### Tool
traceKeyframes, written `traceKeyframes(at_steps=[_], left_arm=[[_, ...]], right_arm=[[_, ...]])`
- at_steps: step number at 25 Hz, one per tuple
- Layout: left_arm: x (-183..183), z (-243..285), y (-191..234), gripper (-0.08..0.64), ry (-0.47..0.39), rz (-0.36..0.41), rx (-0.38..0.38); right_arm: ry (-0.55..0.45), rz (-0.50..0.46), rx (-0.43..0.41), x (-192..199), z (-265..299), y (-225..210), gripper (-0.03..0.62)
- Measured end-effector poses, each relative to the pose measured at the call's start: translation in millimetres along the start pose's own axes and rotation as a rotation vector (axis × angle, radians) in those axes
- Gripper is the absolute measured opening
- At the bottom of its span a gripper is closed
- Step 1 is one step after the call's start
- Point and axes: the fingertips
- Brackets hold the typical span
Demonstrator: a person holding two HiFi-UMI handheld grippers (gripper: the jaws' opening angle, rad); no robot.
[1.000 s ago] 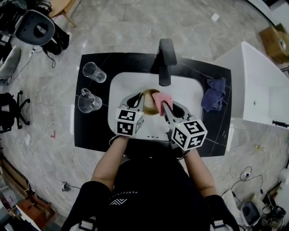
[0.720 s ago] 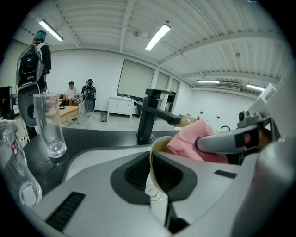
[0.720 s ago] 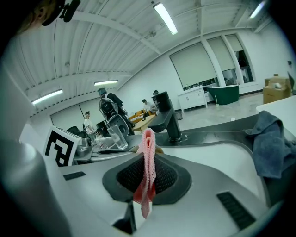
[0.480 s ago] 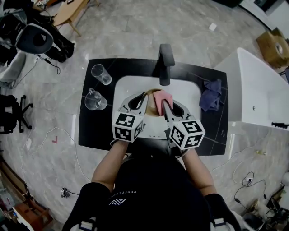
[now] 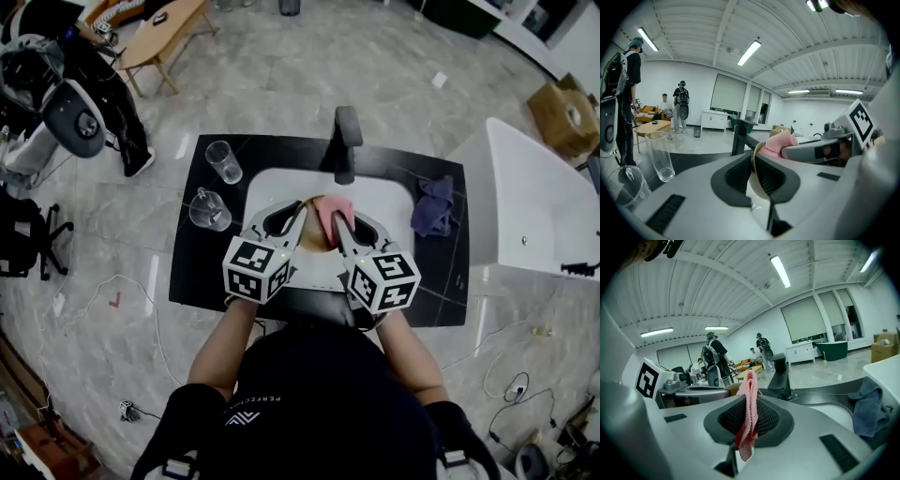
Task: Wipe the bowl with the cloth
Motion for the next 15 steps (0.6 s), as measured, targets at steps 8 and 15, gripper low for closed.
traceKeyframes(at_steps=[8,15], left_arm=[[-10.7,-10.2,3.5,0.029,0.021,0.039,0.030],[-26.2,-7.6,0.0,0.029,-0.002,0.081,0.022]], right_arm=[[0.009,-0.062,-0.006,-5.6,6.6,12.1,0.049],[0.039,-0.149,-0.030,-17.3,15.0,18.2,0.049]])
Point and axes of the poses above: the fingertips, and each gripper's own axes: z forward along the fingers, y to its left, x out of its underside, and after that the axes turned 12 degrees about -x, right-handed
